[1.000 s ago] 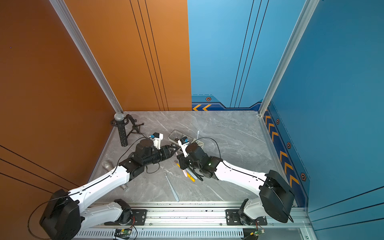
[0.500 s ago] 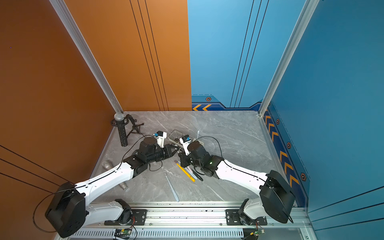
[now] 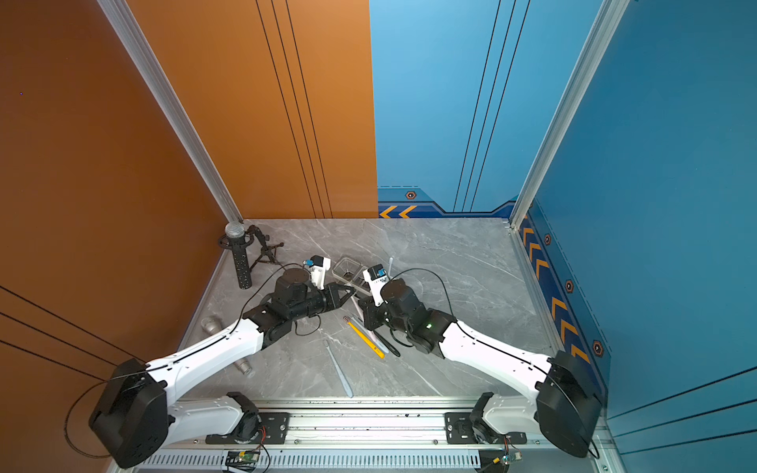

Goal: Place the toothbrush into the toothbrush holder
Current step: Pick up the toothbrush from the center of the board, then place the toothbrush in the toothbrush holder.

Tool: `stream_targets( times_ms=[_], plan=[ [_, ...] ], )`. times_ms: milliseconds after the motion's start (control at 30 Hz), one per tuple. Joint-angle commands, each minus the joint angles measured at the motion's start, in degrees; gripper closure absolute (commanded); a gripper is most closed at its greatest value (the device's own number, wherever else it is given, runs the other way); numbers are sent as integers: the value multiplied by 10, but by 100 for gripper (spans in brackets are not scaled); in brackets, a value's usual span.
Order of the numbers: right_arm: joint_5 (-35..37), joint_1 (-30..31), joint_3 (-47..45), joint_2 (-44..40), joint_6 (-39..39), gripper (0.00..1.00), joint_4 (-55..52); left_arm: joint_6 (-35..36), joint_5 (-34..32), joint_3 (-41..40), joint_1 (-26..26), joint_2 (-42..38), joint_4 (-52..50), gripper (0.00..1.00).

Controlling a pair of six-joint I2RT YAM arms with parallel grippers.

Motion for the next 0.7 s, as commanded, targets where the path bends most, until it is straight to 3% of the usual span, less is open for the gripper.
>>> stream_targets(
  times_ms=[0, 133, 233, 467, 667],
  plan=[
    [81, -16, -24, -68, -8, 74, -60, 53, -6, 36, -5, -25, 7, 100],
    [134, -64, -66, -160, 24, 59, -108, 105, -35, 72, -13, -27, 7, 100],
    [111, -120, -89, -213, 50, 50, -133, 152, -36, 124, -23, -4, 7, 100],
    [122, -155, -116, -268, 50, 44, -178, 279, -87, 223, -58, 70, 44, 100],
    [128, -165, -143, -344, 47, 37, -187, 355, -79, 282, -65, 159, 59, 100]
  ],
)
